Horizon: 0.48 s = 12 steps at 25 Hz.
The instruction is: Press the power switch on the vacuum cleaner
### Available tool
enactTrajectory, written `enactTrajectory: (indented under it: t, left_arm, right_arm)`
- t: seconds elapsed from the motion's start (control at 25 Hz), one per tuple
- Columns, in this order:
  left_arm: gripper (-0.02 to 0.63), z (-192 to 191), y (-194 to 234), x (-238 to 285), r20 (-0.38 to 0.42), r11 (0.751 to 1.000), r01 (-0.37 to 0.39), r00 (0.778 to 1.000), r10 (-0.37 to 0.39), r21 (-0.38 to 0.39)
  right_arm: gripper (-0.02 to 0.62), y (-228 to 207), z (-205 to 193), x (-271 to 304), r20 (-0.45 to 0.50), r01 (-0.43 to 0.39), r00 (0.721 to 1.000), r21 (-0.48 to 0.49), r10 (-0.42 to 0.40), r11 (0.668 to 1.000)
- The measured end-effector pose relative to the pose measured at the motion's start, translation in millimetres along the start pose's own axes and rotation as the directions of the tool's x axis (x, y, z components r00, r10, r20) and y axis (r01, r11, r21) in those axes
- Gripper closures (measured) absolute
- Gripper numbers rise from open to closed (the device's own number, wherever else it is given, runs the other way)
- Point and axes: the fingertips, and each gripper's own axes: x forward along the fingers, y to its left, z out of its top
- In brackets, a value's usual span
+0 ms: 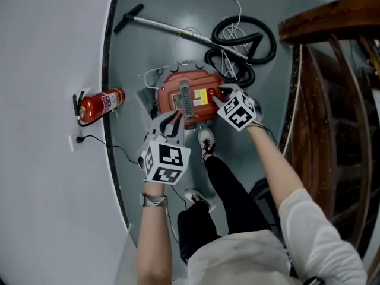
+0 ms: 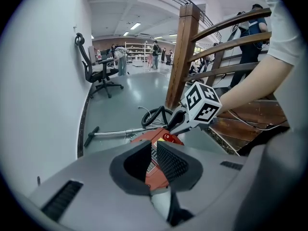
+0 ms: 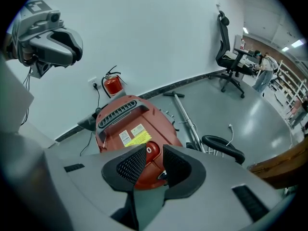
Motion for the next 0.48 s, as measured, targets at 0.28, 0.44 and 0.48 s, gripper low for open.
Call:
enactTrajectory:
  t: [0.28, 0.44, 0.48]
  left_arm:
    - [0.571, -0.2, 2.1, 4.5, -0.005, 1.0, 0.005, 1.0, -0.005, -0.001]
    - [0.571, -2.1, 3.1, 7.7, -0.015, 1.0, 0.009, 1.0, -0.009, 0.003]
    - [0.571, -2.6, 3.3, 8.1, -0.017, 1.0, 0.01, 1.0, -0.01, 0.003]
  right_arm:
    - [0.474, -3.3, -5.6, 12.9, -0.027, -0.004, 1.0, 0.002, 0.004, 1.0]
    - [0.474, -6.2, -4.2, 19.6, -0.03, -0.003, 1.0, 0.001, 0.003, 1.0]
    - [0.474, -6.8, -4.4, 21.0, -0.032, -0.004, 0.999, 0.003, 0.004, 1.0]
